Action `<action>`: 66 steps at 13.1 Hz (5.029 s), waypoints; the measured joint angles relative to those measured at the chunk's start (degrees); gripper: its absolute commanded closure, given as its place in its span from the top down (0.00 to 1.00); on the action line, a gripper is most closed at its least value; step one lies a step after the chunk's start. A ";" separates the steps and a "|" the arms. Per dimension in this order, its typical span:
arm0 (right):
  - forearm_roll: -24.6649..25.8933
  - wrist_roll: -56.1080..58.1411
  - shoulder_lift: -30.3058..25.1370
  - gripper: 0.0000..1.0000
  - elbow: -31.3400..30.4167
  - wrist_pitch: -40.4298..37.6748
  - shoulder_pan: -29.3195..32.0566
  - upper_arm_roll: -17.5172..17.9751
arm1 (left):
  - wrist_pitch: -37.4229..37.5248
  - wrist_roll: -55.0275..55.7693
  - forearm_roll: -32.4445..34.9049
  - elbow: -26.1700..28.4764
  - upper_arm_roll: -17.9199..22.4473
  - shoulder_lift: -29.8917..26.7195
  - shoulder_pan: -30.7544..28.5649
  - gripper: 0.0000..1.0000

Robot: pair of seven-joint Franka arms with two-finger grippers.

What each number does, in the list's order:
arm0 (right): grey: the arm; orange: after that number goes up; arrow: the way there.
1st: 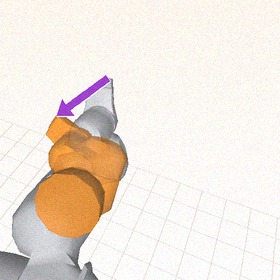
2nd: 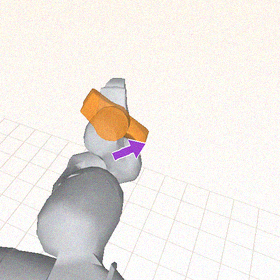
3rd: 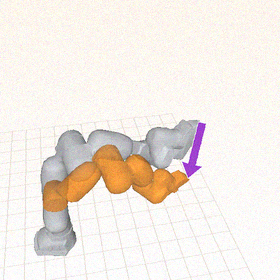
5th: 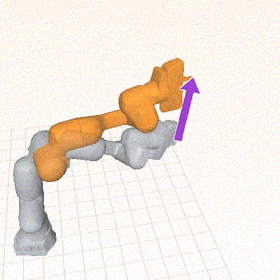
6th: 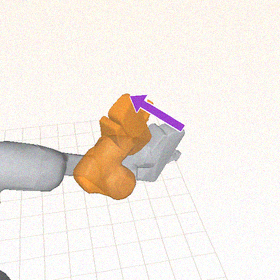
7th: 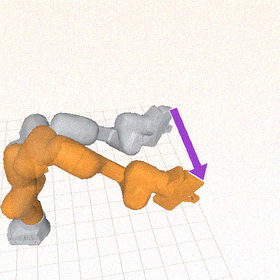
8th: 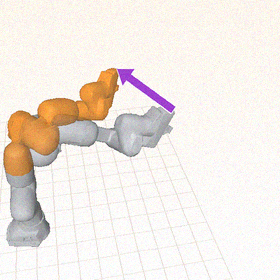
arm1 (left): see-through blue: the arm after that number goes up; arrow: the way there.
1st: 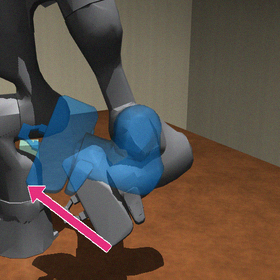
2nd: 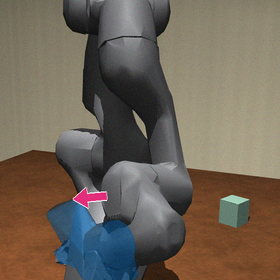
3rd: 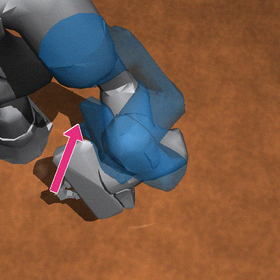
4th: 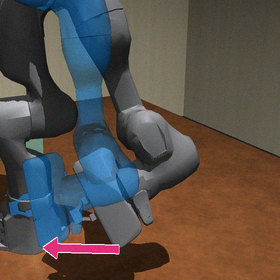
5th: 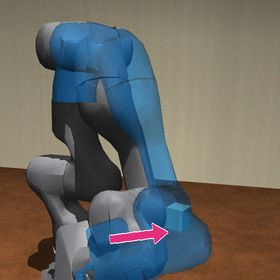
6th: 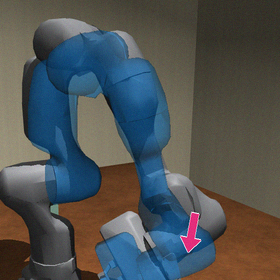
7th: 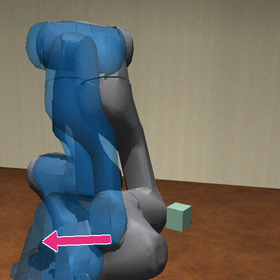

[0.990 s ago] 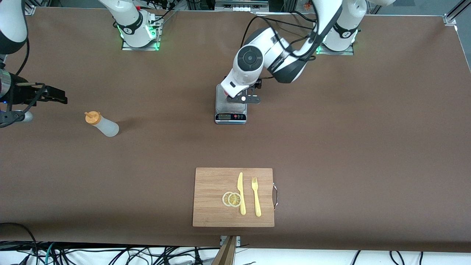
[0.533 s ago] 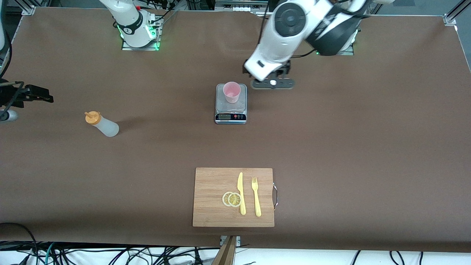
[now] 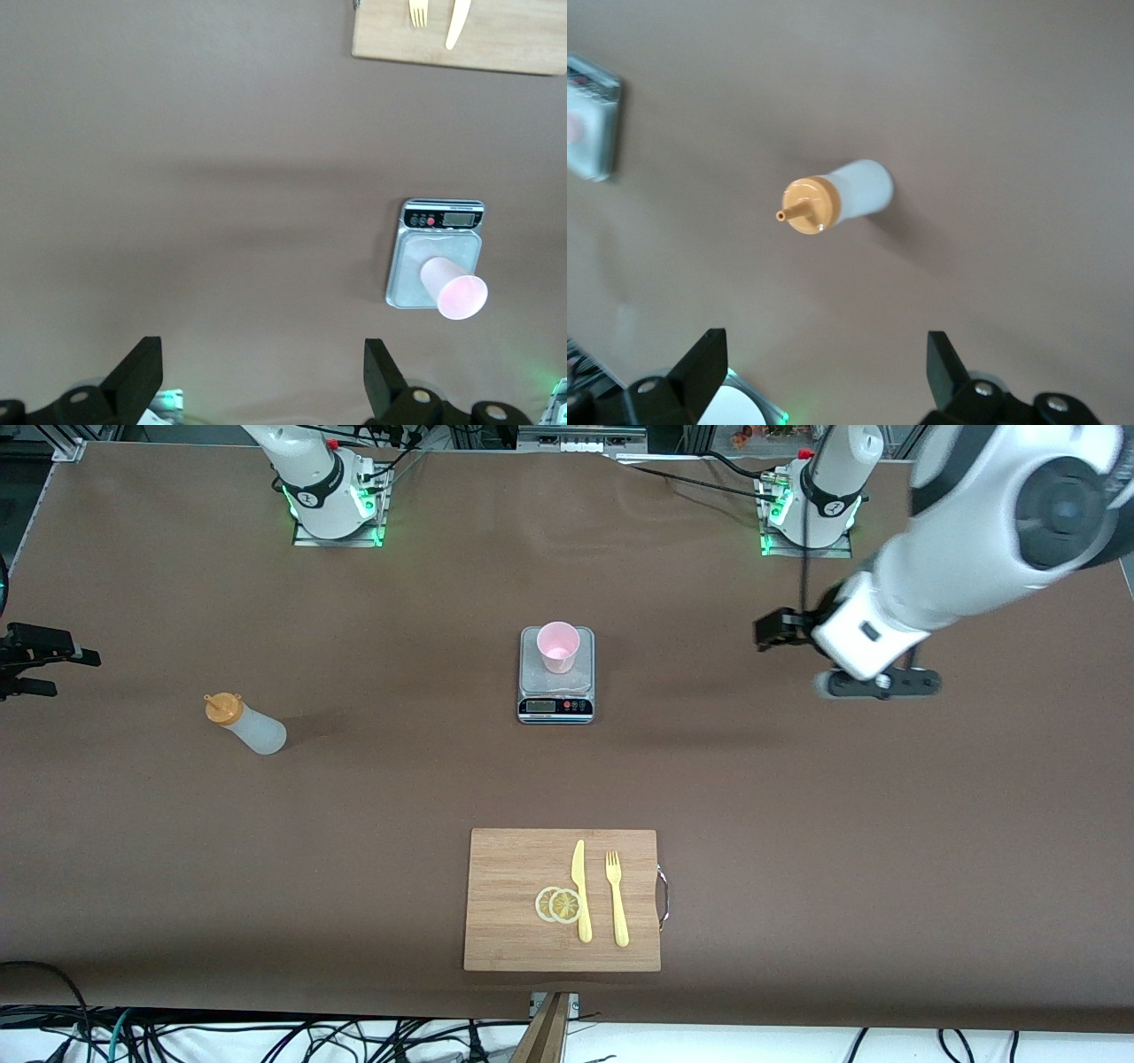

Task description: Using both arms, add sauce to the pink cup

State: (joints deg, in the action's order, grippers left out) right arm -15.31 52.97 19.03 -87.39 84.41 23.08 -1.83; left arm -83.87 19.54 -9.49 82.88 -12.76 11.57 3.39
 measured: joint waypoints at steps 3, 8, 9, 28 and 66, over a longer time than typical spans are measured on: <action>-8.77 15.73 7.41 0.99 -0.98 -2.24 5.90 -0.02 | 1.12 -7.79 0.66 0.37 7.18 -1.56 -0.12 1.00; -18.50 37.06 21.15 0.99 -1.07 -4.02 10.88 0.00 | -4.05 -10.61 12.25 6.81 10.53 -8.63 0.48 1.00; -20.06 40.29 23.07 0.99 -1.08 -4.11 11.04 0.01 | -6.29 -10.80 12.50 8.86 10.51 -10.12 0.63 1.00; -34.89 85.99 30.52 0.99 -2.62 -8.62 11.08 0.78 | -7.14 -13.24 11.25 14.49 10.33 -12.72 -0.11 1.00; -39.88 93.88 35.40 0.00 -0.81 -6.29 3.77 1.63 | -6.95 -13.24 11.25 14.55 10.42 -12.71 -0.29 1.00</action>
State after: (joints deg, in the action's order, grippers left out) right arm -55.19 146.85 54.42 -88.21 78.12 26.85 -0.21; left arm -90.82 6.29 1.76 97.42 -2.34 -1.14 3.10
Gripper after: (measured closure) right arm 0.683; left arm 0.000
